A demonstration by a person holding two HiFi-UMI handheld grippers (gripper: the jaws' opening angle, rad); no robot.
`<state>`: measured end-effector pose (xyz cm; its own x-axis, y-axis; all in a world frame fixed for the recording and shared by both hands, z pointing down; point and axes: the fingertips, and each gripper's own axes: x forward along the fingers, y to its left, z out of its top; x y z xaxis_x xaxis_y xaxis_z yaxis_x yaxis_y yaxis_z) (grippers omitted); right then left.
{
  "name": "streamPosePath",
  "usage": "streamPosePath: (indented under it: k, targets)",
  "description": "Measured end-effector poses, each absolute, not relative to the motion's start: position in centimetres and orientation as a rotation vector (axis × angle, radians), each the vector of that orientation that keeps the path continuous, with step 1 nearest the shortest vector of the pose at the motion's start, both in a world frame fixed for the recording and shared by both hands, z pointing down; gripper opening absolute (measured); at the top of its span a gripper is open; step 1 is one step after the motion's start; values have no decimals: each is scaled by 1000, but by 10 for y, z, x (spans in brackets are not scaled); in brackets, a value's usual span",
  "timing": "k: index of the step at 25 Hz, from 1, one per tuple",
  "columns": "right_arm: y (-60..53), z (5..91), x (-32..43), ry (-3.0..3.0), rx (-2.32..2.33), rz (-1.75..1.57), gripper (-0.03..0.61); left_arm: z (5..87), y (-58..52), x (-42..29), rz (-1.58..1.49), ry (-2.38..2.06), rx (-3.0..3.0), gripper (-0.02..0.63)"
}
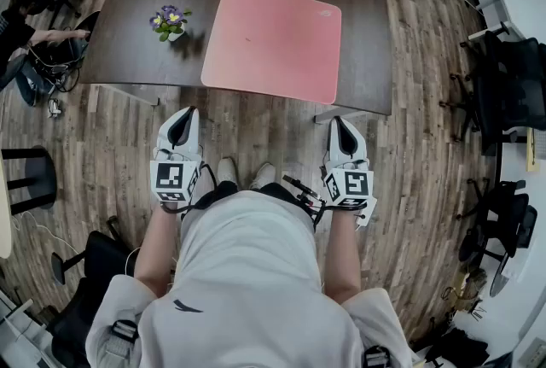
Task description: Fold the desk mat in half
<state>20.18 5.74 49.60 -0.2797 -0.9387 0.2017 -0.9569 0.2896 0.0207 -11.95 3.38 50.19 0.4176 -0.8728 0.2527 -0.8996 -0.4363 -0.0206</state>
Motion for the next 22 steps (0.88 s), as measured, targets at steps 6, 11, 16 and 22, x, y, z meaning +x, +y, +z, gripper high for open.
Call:
streamPosePath:
  k: [6,11,16,22]
  targets:
    - [59,497,201,-2378,1756,140,1,501,37,-115,345,-1600,2547,6]
    - [59,496,199,-2385,1751,116,2,501,39,-115,353,-1601,2540,6]
    - [59,497,199,-2389,1760,93,3,501,39,-115,348,-1607,2540,6]
    - [54,503,199,-2380,1772,116,3,503,37,-121,343,-1614,2528,6]
